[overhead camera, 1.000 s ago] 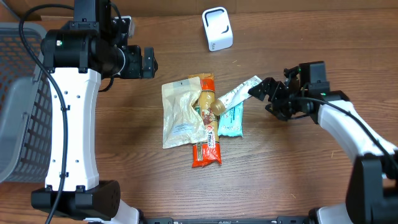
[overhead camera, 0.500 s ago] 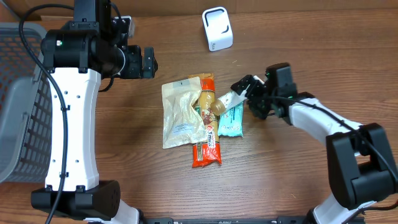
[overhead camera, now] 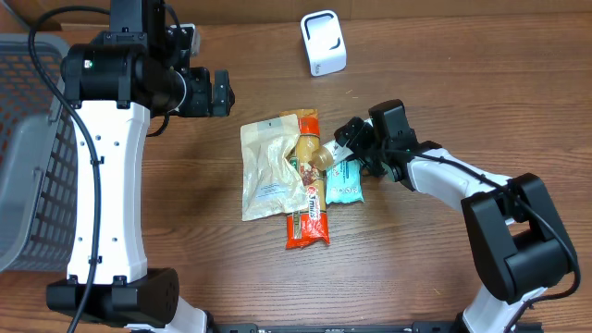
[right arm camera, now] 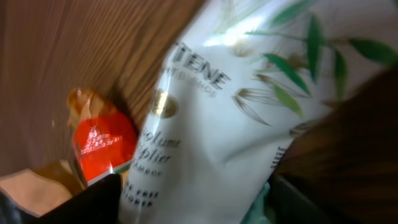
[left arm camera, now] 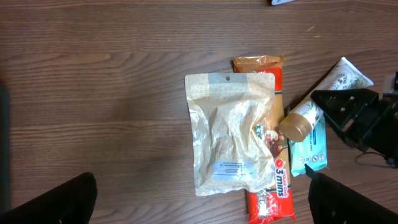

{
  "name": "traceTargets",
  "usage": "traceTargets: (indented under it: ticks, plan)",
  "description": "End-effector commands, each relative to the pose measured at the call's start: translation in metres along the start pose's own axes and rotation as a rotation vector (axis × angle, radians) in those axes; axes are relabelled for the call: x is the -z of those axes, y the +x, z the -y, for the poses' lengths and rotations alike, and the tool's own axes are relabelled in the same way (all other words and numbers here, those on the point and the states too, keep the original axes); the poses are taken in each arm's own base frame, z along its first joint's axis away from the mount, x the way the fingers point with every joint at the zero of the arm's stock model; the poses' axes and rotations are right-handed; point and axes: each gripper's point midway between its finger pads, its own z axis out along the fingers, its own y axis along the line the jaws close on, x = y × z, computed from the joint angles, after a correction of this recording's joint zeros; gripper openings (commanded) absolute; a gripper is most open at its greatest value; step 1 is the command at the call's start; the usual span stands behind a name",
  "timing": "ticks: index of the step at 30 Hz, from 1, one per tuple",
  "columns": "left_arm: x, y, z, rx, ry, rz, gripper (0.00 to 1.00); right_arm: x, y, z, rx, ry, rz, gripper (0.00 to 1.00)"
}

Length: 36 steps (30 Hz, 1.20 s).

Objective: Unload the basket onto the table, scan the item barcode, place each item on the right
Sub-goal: 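Reach the right gripper to the Pantene tube and grasp it, then lift the tube with the right gripper and move it rightward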

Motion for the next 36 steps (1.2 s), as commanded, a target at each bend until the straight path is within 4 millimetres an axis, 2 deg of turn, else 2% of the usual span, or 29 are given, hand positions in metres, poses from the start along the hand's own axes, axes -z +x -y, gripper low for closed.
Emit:
traceTargets:
  ticks: [1,4,6,9,14,22,25,28,31,36]
  plan:
    - [0.0,-0.001,0.0,-0.025,-0.002,0.003,1.0,-0.012,0.002,0.019,0.029,0.063,0.001,0.56]
    - [0.0,-0.001,0.0,-0.025,-0.002,0.003,1.0,-0.012,0.004,0.018,0.061,0.059,-0.011,0.38]
    - [0.0,-0.001,0.0,-0.025,-0.002,0.003,1.0,-0.01,0.006,0.014,0.089,0.043,-0.024,0.32]
    - [0.0,-0.001,0.0,-0.025,-0.002,0.003,1.0,-0.002,0.004,0.004,0.137,0.008,-0.028,0.29]
    - [0.0,-0.001,0.0,-0.025,-0.002,0.003,1.0,0.033,-0.007,-0.024,0.267,-0.073,-0.005,0.27]
    - [0.0,-0.001,0.0,-0.025,-0.002,0.003,1.0,0.1,-0.014,-0.058,0.531,-0.045,0.009,0.11]
    - [0.0,-0.001,0.0,-0.025,-0.002,0.003,0.99,0.108,-0.023,-0.049,0.546,0.044,0.037,0.07]
    - [0.0,-0.001,0.0,-0.025,-0.002,0.002,1.0,0.119,-0.05,-0.019,0.546,0.27,0.16,0.04]
    - [0.0,-0.001,0.0,-0.025,-0.002,0.002,0.99,0.133,-0.067,0.001,0.578,0.466,0.282,0.04]
    - [0.0,-0.001,0.0,-0.025,-0.003,0.002,1.0,0.148,-0.074,0.006,0.795,0.641,0.346,0.04]
